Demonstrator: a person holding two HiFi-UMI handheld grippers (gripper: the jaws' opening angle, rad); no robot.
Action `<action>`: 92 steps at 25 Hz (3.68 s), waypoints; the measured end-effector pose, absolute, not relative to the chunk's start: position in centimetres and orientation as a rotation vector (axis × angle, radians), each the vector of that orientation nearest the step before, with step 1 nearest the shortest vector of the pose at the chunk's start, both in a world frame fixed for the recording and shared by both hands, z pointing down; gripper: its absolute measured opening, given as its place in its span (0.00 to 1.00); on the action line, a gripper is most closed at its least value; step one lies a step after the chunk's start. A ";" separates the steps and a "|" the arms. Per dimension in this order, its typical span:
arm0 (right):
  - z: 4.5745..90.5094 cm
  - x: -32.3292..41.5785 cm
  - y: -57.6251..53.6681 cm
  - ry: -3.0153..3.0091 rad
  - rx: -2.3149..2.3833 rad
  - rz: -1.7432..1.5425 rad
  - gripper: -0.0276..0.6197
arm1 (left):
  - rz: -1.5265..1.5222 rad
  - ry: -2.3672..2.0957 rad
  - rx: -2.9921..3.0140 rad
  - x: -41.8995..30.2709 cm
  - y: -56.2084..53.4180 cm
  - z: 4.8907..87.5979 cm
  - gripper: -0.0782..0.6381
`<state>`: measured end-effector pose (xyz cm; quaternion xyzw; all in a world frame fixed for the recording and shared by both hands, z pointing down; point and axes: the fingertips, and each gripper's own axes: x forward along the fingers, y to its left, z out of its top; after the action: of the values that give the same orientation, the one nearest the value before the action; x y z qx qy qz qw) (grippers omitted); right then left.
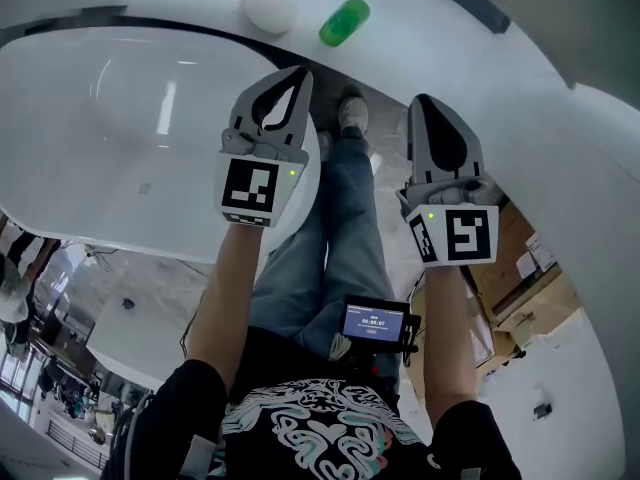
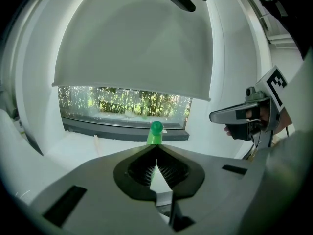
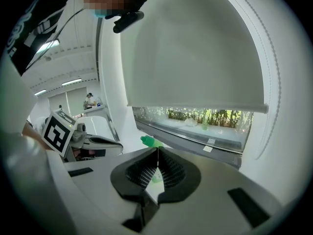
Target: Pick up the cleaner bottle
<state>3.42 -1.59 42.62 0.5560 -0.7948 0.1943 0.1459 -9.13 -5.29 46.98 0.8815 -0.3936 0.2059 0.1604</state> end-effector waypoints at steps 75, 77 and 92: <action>53.5 6.2 -8.2 -2.262 1.535 0.703 0.08 | 0.641 -1.134 2.554 -2.0 -13.0 58.9 0.44; 53.6 6.5 -8.0 -2.257 1.539 0.705 0.08 | 0.651 -1.142 2.561 -1.8 -13.3 59.0 0.44; 54.0 7.6 -7.0 -2.228 1.580 0.694 0.08 | 0.654 -1.233 2.552 -0.7 -14.7 59.9 0.44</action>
<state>7.57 -7.01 54.01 0.5534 -0.7802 0.2431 0.1612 -0.67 -14.71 59.89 0.8715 -0.4209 0.2233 0.1161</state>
